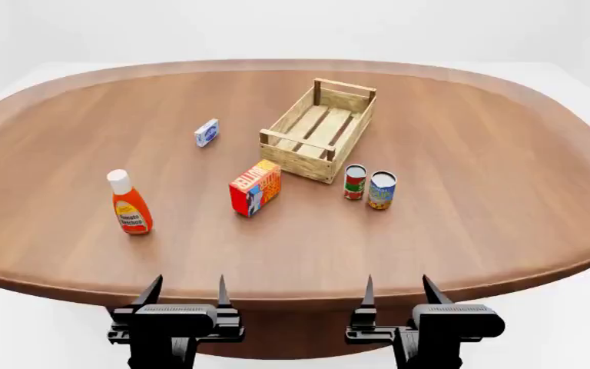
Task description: Pick up the ketchup, and put it in the wooden tray.
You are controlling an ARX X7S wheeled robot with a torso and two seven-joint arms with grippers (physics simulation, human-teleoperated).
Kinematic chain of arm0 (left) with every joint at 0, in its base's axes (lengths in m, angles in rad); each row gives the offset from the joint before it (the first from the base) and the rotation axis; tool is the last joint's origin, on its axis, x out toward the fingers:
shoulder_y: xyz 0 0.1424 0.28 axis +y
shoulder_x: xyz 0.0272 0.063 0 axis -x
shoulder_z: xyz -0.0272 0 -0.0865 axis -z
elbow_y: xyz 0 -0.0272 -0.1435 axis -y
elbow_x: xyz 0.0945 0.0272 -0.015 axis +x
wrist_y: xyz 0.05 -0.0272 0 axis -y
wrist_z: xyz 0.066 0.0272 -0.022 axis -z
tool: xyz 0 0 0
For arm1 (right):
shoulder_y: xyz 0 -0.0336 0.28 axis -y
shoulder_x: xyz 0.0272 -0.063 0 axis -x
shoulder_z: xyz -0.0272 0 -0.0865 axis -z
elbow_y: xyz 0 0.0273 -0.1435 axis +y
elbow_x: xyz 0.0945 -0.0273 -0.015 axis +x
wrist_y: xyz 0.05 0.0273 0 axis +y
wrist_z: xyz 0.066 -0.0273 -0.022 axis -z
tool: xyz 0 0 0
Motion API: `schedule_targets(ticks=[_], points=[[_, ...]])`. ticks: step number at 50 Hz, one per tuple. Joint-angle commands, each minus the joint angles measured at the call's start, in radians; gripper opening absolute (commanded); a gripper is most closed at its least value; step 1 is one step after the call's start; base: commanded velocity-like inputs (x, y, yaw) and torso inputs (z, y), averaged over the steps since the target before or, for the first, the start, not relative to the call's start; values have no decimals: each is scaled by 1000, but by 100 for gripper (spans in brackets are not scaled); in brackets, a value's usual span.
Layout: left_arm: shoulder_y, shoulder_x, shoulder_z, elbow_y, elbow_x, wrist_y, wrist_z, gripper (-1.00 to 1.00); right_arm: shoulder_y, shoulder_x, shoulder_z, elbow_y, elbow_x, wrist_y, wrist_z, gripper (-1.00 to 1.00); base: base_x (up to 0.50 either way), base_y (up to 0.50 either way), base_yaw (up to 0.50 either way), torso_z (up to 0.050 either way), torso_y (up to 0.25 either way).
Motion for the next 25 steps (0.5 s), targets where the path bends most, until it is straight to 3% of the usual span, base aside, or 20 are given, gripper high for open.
schedule_targets(ticks=[1,7,17,25], points=[[-3,-17,17,21,-23,-20,-12,100,6,15,-19,-13,15,19,24,100,0,0,0,0,0],[-13,-44,40,102,-65,-115,-7,100,32,39,-44,-93,41,141,44,100,0,0,0,0,0],[-8,-72,63,162,-66,-133,-22,100,62,66,-65,-158,74,255,52,100,0,0,0,0,0],[-24,-76,58,192,-91,-174,-46,100,101,84,-82,-175,93,304,47,100,0,-480,0,0,0]])
